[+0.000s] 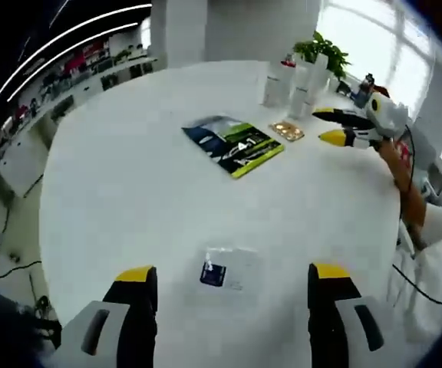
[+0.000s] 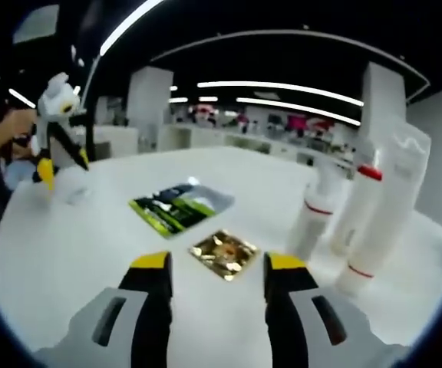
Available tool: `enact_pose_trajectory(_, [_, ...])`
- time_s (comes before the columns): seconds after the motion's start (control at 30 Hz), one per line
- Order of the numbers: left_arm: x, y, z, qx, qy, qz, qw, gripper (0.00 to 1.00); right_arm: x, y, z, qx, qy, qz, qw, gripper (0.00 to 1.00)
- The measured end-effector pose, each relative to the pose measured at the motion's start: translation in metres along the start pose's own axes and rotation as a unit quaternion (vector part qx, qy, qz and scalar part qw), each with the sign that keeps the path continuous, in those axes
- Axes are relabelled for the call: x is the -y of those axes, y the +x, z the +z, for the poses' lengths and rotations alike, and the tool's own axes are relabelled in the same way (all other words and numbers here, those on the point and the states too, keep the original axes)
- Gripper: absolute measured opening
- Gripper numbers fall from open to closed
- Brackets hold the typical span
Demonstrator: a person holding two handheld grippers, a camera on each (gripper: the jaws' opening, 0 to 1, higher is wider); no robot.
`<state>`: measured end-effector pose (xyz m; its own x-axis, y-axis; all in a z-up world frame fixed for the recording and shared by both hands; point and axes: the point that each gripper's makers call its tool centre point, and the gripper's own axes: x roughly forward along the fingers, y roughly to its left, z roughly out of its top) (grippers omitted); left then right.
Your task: Arrange the skincare products in the storage area until every visible bottle or jar stands upright without overlapping.
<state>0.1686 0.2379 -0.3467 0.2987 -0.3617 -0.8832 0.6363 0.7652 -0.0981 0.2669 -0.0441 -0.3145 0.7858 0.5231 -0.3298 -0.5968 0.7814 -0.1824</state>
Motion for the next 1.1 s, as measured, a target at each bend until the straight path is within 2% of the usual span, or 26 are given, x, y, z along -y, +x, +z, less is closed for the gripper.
enact_pose_trajectory(0.1, [-0.014,0.010,-0.013,-0.059,0.049,0.056,0.9955,0.81,-0.002,0.000,0.002,0.004,-0.004,0.002,1.0000,0.48])
enact_pose_trajectory(0.17, [-0.022,0.014,-0.018,-0.093,0.063,0.088,0.9897,0.78,-0.005,0.000,0.003,0.008,-0.003,0.006,0.9999,0.50])
enact_pose_trajectory(0.2, [-0.017,0.015,-0.011,-0.077,0.048,0.069,0.9935,0.75,-0.006,0.000,0.003,0.009,-0.003,0.007,0.9999,0.50])
enact_pose_trajectory(0.23, [-0.021,0.014,-0.007,-0.073,0.048,0.069,0.9938,0.73,-0.007,0.000,0.003,0.008,-0.003,0.009,0.9999,0.50])
enact_pose_trajectory(0.27, [-0.021,0.015,-0.007,-0.078,0.057,0.065,0.9932,0.72,-0.008,0.000,0.003,0.007,-0.005,0.010,0.9999,0.50])
enact_pose_trajectory(0.3, [-0.029,0.015,0.001,-0.083,0.065,0.051,0.9931,0.70,-0.009,0.001,0.001,0.004,-0.009,0.010,0.9999,0.50])
enact_pose_trajectory(0.37, [-0.019,0.016,-0.003,-0.088,0.068,0.035,0.9932,0.68,-0.012,0.002,0.000,0.001,-0.014,0.013,0.9998,0.50])
enact_pose_trajectory(0.4, [-0.012,0.019,-0.004,-0.088,0.071,0.012,0.9935,0.66,-0.014,0.002,0.000,0.001,-0.015,0.014,0.9998,0.50])
enact_pose_trajectory(0.43, [-0.015,0.018,-0.003,-0.082,0.073,0.025,0.9936,0.65,-0.016,0.002,-0.001,0.000,-0.019,0.017,0.9997,0.51])
enact_pose_trajectory(0.5, [-0.016,0.018,-0.002,-0.088,0.079,0.007,0.9929,0.65,-0.019,0.003,-0.001,-0.001,-0.027,0.020,0.9995,0.52])
enact_pose_trajectory(0.57, [-0.011,0.019,-0.004,-0.082,0.086,0.021,0.9926,0.65,-0.023,0.003,-0.003,-0.004,-0.034,0.022,0.9992,0.52])
enact_pose_trajectory(0.63, [-0.009,0.019,-0.004,-0.087,0.088,0.016,0.9922,0.64,-0.023,0.004,-0.004,-0.008,-0.041,0.022,0.9989,0.53])
enact_pose_trajectory(0.7, [-0.007,0.018,-0.003,-0.084,0.104,0.005,0.9911,0.56,-0.025,0.005,-0.005,-0.009,-0.044,0.026,0.9986,0.53])
enact_pose_trajectory(0.77, [-0.008,0.020,0.004,-0.074,0.131,-0.019,0.9885,0.43,-0.034,0.005,-0.003,0.001,-0.013,0.054,0.9985,0.53])
enact_pose_trajectory(0.8, [-0.009,0.020,0.005,-0.072,0.127,-0.019,0.9891,0.41,-0.036,0.004,0.000,0.006,-0.001,0.062,0.9981,0.54])
enact_pose_trajectory(0.87, [-0.014,0.024,0.009,-0.070,0.108,-0.013,0.9916,0.41,-0.034,0.004,0.002,0.010,0.003,0.062,0.9980,0.54])
enact_pose_trajectory(1.0, [-0.017,0.026,0.013,-0.063,0.106,-0.012,0.9923,0.41,-0.033,0.003,0.003,0.016,0.010,0.063,0.9978,0.54])
enact_pose_trajectory(1.03, [-0.013,0.026,0.015,-0.057,0.103,-0.016,0.9929,0.41,-0.033,0.003,0.004,0.017,0.012,0.064,0.9977,0.54])
enact_pose_trajectory(1.1, [-0.001,0.025,0.027,-0.012,0.098,-0.038,0.9944,0.40,-0.036,0.003,0.004,0.019,0.018,0.073,0.9970,0.53])
